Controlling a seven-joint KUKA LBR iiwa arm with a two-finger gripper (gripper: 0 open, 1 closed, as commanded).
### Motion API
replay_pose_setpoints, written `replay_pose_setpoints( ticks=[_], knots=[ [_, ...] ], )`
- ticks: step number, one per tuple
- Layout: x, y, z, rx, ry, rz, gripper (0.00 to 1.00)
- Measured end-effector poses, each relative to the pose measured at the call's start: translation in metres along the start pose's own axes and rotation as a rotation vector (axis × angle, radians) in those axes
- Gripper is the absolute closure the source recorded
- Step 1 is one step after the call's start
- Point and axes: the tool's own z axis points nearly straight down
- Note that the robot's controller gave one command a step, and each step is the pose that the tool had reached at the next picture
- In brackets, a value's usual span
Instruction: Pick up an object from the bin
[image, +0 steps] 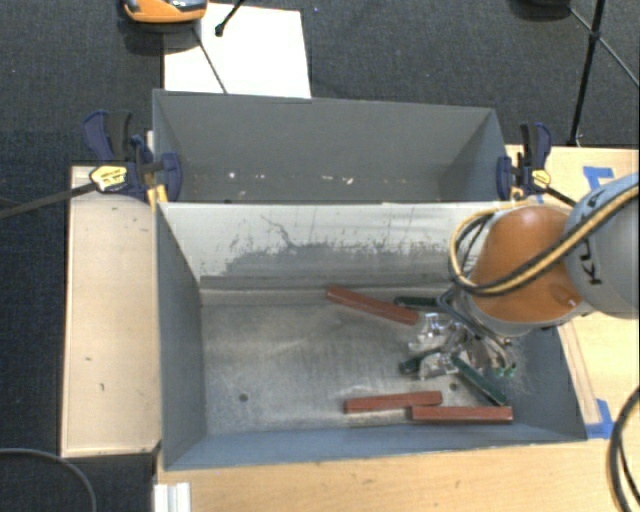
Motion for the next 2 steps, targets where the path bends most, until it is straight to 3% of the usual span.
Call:
replay_pose_setpoints(
  ticks=[1, 2],
  knots=[
    [0.0, 0.0, 0.0, 0.0, 0.0, 0.001, 1.0],
    [-0.046, -0.093, -0.171, -0.003, 0.014, -0.263, 1.0]
  ],
)
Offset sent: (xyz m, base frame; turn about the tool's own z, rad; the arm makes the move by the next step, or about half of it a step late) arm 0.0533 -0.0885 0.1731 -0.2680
